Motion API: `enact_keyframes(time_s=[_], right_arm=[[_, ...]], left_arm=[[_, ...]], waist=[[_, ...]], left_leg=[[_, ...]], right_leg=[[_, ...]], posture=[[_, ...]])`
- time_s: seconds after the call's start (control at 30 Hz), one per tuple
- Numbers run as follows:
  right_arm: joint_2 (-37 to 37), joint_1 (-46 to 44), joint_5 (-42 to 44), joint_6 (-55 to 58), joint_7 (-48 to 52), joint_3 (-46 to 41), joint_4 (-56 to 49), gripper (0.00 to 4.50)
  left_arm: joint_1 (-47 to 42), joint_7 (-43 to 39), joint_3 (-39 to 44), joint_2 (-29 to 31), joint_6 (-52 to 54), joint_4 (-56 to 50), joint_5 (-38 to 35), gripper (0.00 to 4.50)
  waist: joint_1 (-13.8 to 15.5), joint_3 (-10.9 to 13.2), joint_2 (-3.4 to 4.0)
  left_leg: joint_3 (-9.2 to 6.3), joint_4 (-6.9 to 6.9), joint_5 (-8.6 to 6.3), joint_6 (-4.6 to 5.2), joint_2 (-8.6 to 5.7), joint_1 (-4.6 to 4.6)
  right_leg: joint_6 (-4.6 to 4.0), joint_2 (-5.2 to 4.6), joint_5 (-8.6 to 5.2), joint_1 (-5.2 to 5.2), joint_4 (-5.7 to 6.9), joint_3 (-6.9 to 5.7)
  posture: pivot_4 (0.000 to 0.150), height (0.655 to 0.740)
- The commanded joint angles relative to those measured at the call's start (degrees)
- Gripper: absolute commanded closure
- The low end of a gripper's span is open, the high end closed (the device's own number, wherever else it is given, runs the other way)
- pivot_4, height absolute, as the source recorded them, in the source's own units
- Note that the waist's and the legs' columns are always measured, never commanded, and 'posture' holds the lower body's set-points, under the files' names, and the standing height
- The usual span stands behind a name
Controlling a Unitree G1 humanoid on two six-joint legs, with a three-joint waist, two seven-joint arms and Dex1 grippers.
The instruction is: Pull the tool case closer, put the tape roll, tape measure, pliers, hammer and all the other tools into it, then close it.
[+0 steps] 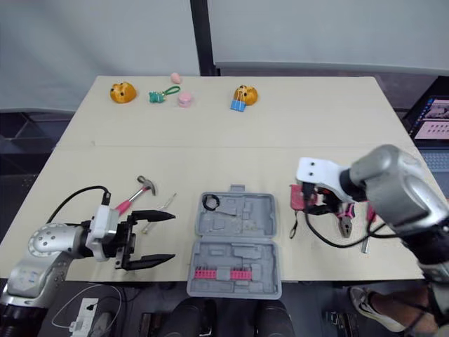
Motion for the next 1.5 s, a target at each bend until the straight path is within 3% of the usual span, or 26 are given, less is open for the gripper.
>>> enact_keyframes(time_s=[0.03,0.23,0.8,1.17,1.5], right_arm=[[2.0,-6.4,-2.2,3.8,2.5,4.4,1.7,1.51],[7.7,-13.8,-3.5,5.7,4.7,11.5,6.3,1.51],[20.1,-15.7,-7.9,0.1,1.8,16.7,20.2,1.51],[24.0,-17.6,-11.3,-3.3,2.5,18.4,24.9,1.51],[23.3,-16.0,-13.4,-5.0,4.2,18.6,23.4,1.51]], left_arm=[[-0.6,0.7,0.6,0.1,-0.5,-0.1,0.0,0.00],[0.1,1.4,0.4,-0.1,-0.5,-1.0,0.2,0.00],[2.1,1.8,0.9,0.5,-0.7,-1.6,0.1,0.00],[3.2,2.5,1.2,0.3,-0.9,-2.1,0.3,0.00],[4.5,3.3,1.4,0.5,-0.9,-3.2,0.1,0.00]], waist=[[-0.1,0.0,0.00],[-0.2,0.0,0.00],[-0.3,0.0,0.00],[-0.2,0.0,0.00],[-0.3,0.0,0.00]], left_leg=[[0.00,-0.01,0.00,0.00,0.00,0.00],[0.05,0.00,0.00,-0.01,-0.01,-0.01],[0.14,0.03,0.01,-0.01,-0.03,-0.02],[0.16,0.03,0.01,-0.01,-0.04,-0.02],[0.16,0.02,0.00,-0.02,-0.03,-0.02]], right_leg=[[0.00,0.00,0.00,-0.01,0.03,0.00],[0.00,0.00,0.00,-0.11,0.23,0.01],[0.00,-0.03,0.00,-0.22,0.60,-0.01],[0.00,-0.04,0.00,-0.26,0.65,-0.04],[-0.01,-0.04,-0.01,-0.28,0.66,-0.04]], posture=[[0.150,0.6677],[0.150,0.6677],[0.150,0.6677],[0.150,0.6677],[0.150,0.6677]])
